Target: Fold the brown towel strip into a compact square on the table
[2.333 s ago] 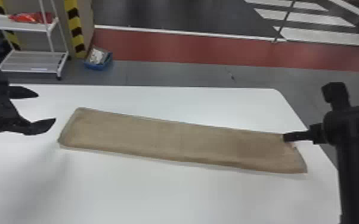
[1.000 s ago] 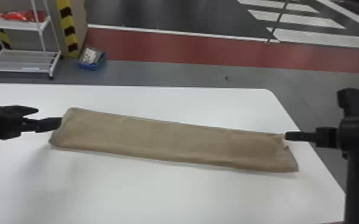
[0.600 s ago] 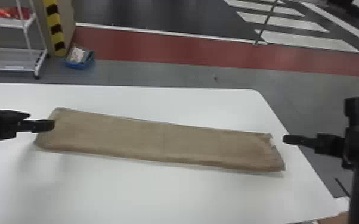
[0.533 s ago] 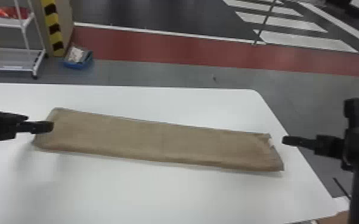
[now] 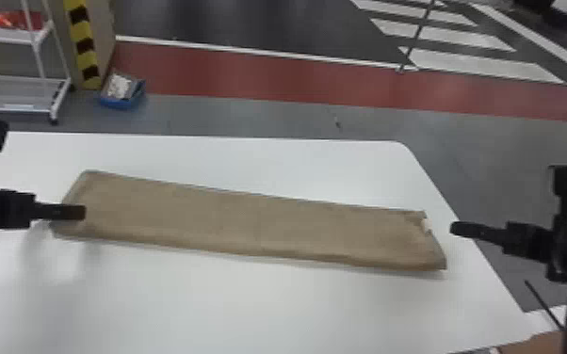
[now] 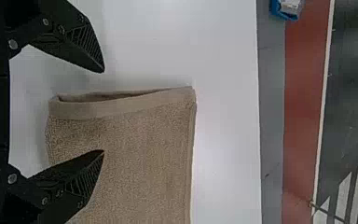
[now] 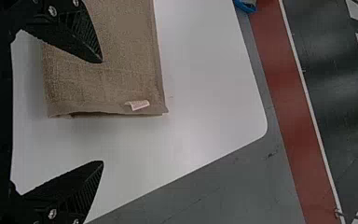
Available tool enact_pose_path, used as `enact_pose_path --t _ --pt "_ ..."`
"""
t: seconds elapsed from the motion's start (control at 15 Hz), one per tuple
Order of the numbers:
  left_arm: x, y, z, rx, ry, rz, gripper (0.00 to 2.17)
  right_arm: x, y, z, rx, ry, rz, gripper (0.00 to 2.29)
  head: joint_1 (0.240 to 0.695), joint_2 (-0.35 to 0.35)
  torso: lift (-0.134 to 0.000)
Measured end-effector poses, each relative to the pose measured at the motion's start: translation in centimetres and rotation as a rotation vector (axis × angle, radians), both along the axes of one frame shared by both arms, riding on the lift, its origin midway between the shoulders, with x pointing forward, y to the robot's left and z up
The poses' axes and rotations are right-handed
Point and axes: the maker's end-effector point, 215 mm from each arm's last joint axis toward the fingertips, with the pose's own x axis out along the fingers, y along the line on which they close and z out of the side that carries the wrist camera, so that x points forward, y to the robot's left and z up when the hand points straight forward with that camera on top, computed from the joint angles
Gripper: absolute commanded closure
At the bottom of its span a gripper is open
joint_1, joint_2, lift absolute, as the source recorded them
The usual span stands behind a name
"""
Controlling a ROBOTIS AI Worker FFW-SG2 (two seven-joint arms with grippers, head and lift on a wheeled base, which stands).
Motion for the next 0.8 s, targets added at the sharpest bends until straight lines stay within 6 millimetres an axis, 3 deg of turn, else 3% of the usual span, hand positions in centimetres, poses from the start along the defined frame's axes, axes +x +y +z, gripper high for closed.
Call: enact_pose_path --t 0.13,0.27,0.53,0.8 --pt "-0.2 -0.6 -0.4 -0.016 0.017 -0.002 0.42 -0.2 -0.3 0.0 -0.002 -0.002 -0.005 0.12 0.695 -0.276 -0.124" --pt "-0.3 -1.2 -0.7 -0.027 0.025 -0.006 1.13 -0.4 -0.5 0.0 0.000 -0.004 -0.009 0.12 0.695 -0.288 -0.124" --pt "-0.2 -1.3 -1.1 -0.025 0.028 -0.006 2.08 -0.6 -0.9 -0.2 0.005 -0.005 -0.018 0.12 0.695 -0.293 -0.124" --pt "-0.5 0.5 -0.4 -0.054 0.014 0.004 2.14 -0.6 -1.0 -0.4 0.003 -0.003 -0.022 0.12 0.695 -0.280 -0.124"
